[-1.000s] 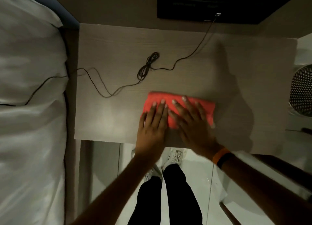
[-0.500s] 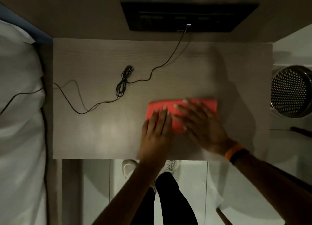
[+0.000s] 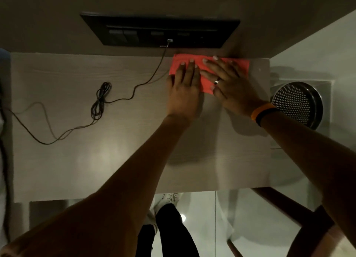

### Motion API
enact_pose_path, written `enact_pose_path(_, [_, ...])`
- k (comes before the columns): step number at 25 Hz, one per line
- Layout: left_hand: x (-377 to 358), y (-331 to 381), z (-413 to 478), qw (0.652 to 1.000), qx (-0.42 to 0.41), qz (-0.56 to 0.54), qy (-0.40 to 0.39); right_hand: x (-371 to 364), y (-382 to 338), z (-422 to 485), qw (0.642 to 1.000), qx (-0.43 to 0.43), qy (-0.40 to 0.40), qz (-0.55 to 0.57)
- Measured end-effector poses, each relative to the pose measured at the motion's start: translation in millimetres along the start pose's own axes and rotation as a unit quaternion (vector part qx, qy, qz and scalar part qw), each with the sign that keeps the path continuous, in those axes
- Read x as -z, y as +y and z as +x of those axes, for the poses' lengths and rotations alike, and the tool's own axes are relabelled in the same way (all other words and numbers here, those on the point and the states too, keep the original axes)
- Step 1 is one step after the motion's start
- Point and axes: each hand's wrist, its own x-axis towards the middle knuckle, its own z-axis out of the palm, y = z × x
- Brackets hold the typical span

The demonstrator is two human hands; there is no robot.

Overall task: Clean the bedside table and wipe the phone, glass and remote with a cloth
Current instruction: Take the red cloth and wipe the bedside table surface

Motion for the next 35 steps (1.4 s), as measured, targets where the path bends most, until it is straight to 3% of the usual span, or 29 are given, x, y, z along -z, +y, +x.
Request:
enact_pose_path(5, [-6.2, -8.2, -14.4, 0.999, -0.030, 0.006, 0.010, -12.4, -20.2, -20.7, 0.997, -0.063, 0.035, 0.030])
enact_pose_path(8, [-21.3, -3.2, -85.0, 0.998, -0.052, -0.019, -0.017, -24.2, -55.9, -82.0, 0.998, -0.030, 0.038, 0.051])
enact_pose_path(11, [-50.7, 8.5, -181.9, 0.997, -0.057, -0.052, -0.021, -36.4, -98.7, -167.6, 0.998, -0.012, -0.008, 0.061])
enact_pose_path(16, [-78.2, 48.2, -273.7, 0.983, -0.080, -0.063, -0.151, -47.2, -117.0, -274.1, 0.993, 0.047, -0.079, 0.072])
enact_pose_path(21, [-78.5, 64.4, -233.3, 0.985, -0.134, -0.046, -0.098, -36.6, -74.8, -259.2, 0.992, 0.031, -0.094, 0.084])
enact_pose_path(26, [-55.5, 77.5, -98.6, 0.986, -0.159, -0.048, -0.007, -11.9, 8.4, -168.5, 0.994, -0.038, -0.019, 0.096])
enact_pose_path(30, [-24.8, 79.5, 22.8, 0.993, -0.113, 0.026, -0.026, 7.3, 68.2, -68.1, 0.993, -0.109, -0.030, 0.043])
enact_pose_path(35, [-25.6, 75.7, 49.2, 0.992, -0.113, 0.060, 0.017, 12.5, 74.9, -47.1, 0.986, -0.156, -0.001, 0.051])
